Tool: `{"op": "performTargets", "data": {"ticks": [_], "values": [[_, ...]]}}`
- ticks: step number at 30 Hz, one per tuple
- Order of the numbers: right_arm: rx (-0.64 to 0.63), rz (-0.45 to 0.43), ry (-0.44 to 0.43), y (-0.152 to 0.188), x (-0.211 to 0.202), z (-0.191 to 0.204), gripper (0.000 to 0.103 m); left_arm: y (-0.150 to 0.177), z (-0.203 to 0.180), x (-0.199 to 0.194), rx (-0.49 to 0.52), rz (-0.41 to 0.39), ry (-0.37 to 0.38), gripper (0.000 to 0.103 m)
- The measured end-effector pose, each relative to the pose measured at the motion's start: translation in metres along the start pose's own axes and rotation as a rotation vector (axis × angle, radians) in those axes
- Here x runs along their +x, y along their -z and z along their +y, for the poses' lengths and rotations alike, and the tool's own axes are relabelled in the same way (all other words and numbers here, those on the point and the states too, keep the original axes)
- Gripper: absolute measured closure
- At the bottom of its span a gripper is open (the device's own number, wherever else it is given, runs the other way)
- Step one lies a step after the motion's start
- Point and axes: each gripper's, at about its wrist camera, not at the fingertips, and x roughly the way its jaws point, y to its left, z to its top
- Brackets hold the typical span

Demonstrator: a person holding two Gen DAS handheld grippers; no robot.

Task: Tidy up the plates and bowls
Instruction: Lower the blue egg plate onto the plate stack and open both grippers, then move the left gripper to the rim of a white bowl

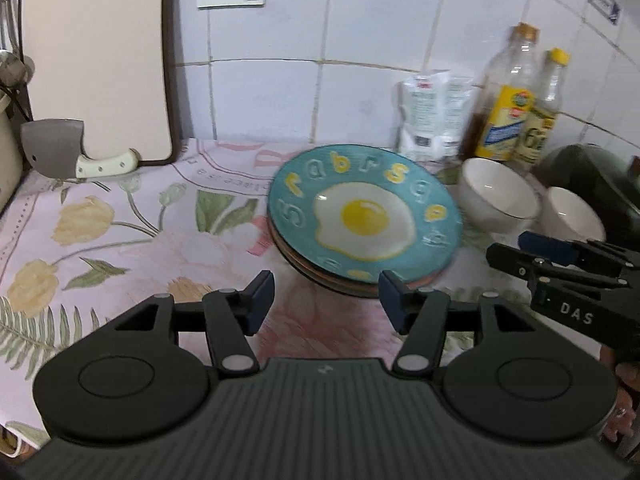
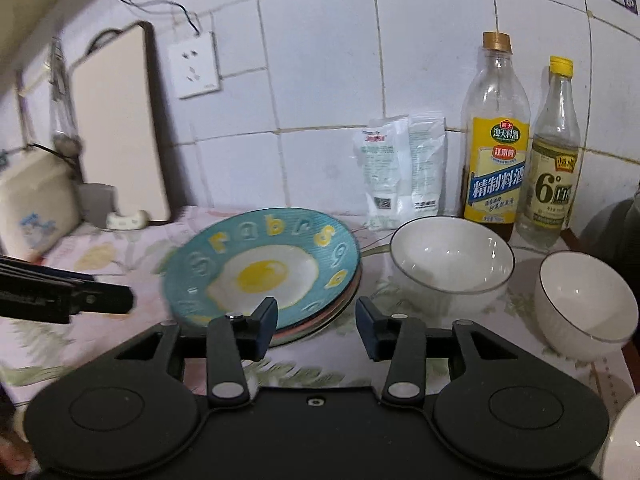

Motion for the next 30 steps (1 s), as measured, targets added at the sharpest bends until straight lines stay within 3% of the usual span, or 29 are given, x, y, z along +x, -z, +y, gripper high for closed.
{"op": "performTargets", "data": {"ticks": [6, 10, 16, 22, 30], "values": [[-0.024, -0.002, -0.077, -0.001, -0.053, -0.002, 0.050, 0.009, -0.016, -0.039, 0.026, -0.017, 0.063, 0.043], [-0.054, -0.026, -0.095, 0.002, -0.086, -0.006, 0.041, 0.015, -0.030, -0.064, 0.061, -0.029, 0.092, 0.039], [-0.131, -0.065, -0.067, 0.021, -0.129, -0.016, 0.022, 0.024, -0.059, -0.090, 0.105, -0.032, 0.168, 0.036], [-0.164, -0.058, -0.019, 0.043, -0.162, -0.037, 0.014, 0.032, -0.102, -0.097, 0.160, -0.036, 0.245, 0.032], [-0.163, -0.059, 0.066, 0.072, -0.186, -0.078, 0.009, 0.042, -0.149, -0.076, 0.191, -0.017, 0.340, 0.028]]}}
